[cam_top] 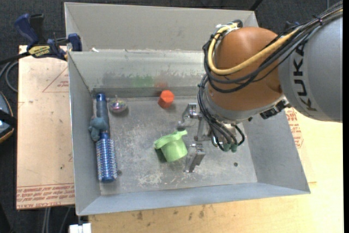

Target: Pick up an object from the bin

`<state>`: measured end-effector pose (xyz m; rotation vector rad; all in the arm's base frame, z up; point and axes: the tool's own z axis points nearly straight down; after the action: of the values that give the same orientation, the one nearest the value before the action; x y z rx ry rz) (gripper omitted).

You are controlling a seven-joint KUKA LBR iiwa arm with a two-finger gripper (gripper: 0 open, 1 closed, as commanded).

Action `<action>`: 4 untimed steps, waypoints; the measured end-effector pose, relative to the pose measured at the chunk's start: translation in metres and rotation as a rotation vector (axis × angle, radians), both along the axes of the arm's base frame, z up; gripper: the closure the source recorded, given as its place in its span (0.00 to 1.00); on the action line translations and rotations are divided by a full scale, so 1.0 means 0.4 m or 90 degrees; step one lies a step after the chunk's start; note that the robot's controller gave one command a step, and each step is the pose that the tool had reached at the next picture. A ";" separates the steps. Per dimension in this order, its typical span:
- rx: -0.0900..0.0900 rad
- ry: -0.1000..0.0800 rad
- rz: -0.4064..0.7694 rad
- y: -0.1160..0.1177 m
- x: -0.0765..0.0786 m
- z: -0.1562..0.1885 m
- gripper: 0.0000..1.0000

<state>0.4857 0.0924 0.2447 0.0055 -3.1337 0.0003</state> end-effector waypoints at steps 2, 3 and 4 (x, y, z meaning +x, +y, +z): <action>-0.001 -0.003 -0.085 -0.124 0.021 -0.354 0.00; 0.000 -0.014 -0.153 -0.014 0.002 -0.424 0.00; -0.001 -0.009 -0.086 -0.185 0.015 -0.271 0.00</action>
Offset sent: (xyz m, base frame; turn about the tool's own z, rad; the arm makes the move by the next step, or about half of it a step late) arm 0.0198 0.0180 -0.1223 0.2807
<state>0.4916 0.0183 0.1362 -0.2069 -3.1415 0.0025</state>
